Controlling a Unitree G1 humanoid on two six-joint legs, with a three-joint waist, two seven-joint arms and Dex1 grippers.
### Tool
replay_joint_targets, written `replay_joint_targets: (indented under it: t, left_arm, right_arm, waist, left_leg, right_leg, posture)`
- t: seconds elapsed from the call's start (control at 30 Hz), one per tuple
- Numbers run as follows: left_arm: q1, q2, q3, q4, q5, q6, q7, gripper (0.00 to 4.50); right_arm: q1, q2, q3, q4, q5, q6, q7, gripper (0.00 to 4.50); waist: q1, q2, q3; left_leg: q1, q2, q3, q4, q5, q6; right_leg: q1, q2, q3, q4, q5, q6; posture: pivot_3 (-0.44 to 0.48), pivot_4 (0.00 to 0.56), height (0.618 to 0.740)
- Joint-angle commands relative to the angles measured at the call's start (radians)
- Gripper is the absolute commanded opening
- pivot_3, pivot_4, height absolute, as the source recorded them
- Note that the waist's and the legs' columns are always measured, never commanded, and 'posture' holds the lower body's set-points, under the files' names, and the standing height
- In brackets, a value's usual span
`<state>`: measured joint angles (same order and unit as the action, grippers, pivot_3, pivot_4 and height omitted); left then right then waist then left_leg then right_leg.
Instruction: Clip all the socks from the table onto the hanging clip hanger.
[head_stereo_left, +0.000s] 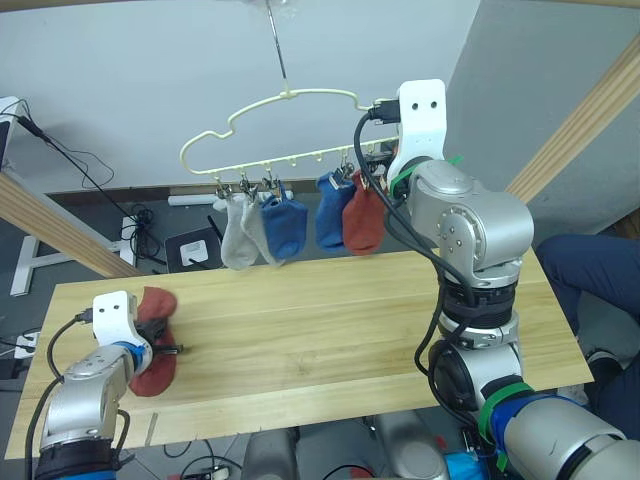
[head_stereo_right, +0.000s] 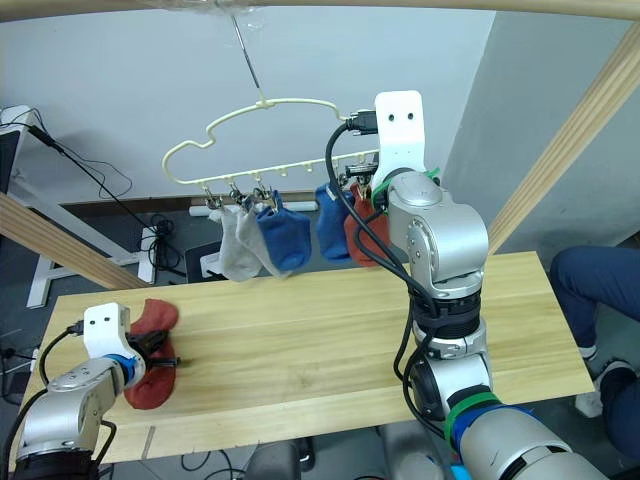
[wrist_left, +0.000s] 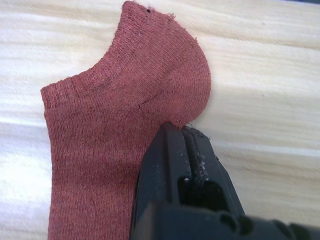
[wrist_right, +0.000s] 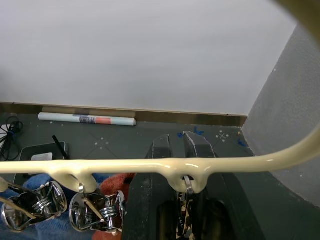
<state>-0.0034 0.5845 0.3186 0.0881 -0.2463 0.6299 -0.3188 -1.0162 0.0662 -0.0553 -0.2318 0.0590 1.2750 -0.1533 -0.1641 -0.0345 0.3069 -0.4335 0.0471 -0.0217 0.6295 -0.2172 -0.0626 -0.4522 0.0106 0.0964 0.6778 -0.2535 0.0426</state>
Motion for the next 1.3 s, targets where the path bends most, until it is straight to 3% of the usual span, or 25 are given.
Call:
replay_joint_targets:
  t: [0.03,0.4,0.43,0.47,0.7,0.9,1.03,1.3]
  left_arm:
    - [0.074,-0.029,-0.057,-0.107,-0.019,0.055,-0.044,0.64]
    - [0.050,-0.054,-0.004,-0.297,-0.082,0.171,-0.026,3.97]
    - [0.031,-0.045,0.013,-0.315,-0.099,0.185,-0.031,4.31]
    - [0.016,-0.038,0.027,-0.328,-0.111,0.197,-0.035,4.47]
    - [-0.030,0.018,0.124,-0.334,-0.164,0.216,-0.062,4.47]
    - [-0.085,0.031,0.099,-0.177,-0.105,0.138,-0.050,4.47]
    - [-0.134,0.025,0.023,0.012,-0.048,0.043,-0.088,4.47]
    - [-0.155,0.027,-0.012,0.115,-0.027,0.027,-0.100,4.47]
  right_arm:
    - [-0.005,-0.001,-0.013,-0.027,-0.011,-0.011,-0.008,0.02]
    - [-0.008,0.008,-0.015,-0.014,-0.008,-0.025,-0.007,0.02]
    - [-0.008,0.013,-0.015,-0.011,-0.007,-0.030,-0.008,0.02]
    - [-0.008,0.016,-0.015,-0.008,-0.006,-0.034,-0.009,0.02]
    - [-0.002,0.035,-0.016,-0.001,-0.009,-0.054,-0.014,0.02]
    - [-0.003,0.034,-0.017,-0.003,-0.009,-0.053,-0.014,0.02]
    - [-0.003,0.024,-0.017,-0.018,-0.015,-0.035,-0.017,0.02]
    - [-0.001,0.017,-0.017,-0.035,-0.017,-0.014,-0.020,0.02]
  waist:
    - [-0.001,0.000,0.000]
    - [0.001,0.000,0.000]
    - [0.001,0.000,0.000]
    - [0.001,0.000,0.000]
    - [0.001,0.000,0.000]
    - [0.001,-0.001,0.000]
    - [0.002,-0.001,0.000]
    - [-0.001,-0.001,0.000]
  left_leg:
    - [0.000,0.000,0.000,0.000,0.000,0.000]
    - [-0.001,-0.001,-0.001,0.000,0.000,0.000]
    - [-0.001,-0.001,-0.001,0.000,0.000,0.000]
    - [-0.001,-0.001,0.000,0.000,0.000,0.000]
    - [-0.001,-0.001,-0.001,-0.001,0.000,0.000]
    - [-0.002,-0.001,-0.001,-0.001,0.000,0.000]
    - [-0.002,-0.001,0.000,-0.001,0.000,0.000]
    - [-0.002,0.000,-0.001,-0.002,0.000,0.000]
  right_leg:
    - [0.000,0.000,0.000,-0.001,0.000,0.000]
    - [0.000,-0.001,-0.001,-0.001,-0.001,0.002]
    - [0.000,-0.001,-0.001,-0.001,-0.001,0.002]
    - [0.000,-0.001,-0.001,-0.001,-0.001,0.002]
    - [0.000,0.000,-0.001,-0.002,-0.001,0.001]
    - [0.000,0.000,-0.001,-0.004,-0.001,0.001]
    - [0.000,0.000,-0.001,-0.004,-0.001,0.001]
    - [0.000,-0.001,-0.001,-0.004,-0.001,0.001]
  posture:
    - [-0.213,0.339,0.740]
    - [-0.201,0.338,0.740]
    - [-0.169,0.331,0.740]
    - [-0.169,0.331,0.740]
    - [-0.159,0.323,0.740]
    - [-0.173,0.322,0.740]
    - [-0.206,0.327,0.740]
    - [-0.225,0.334,0.740]
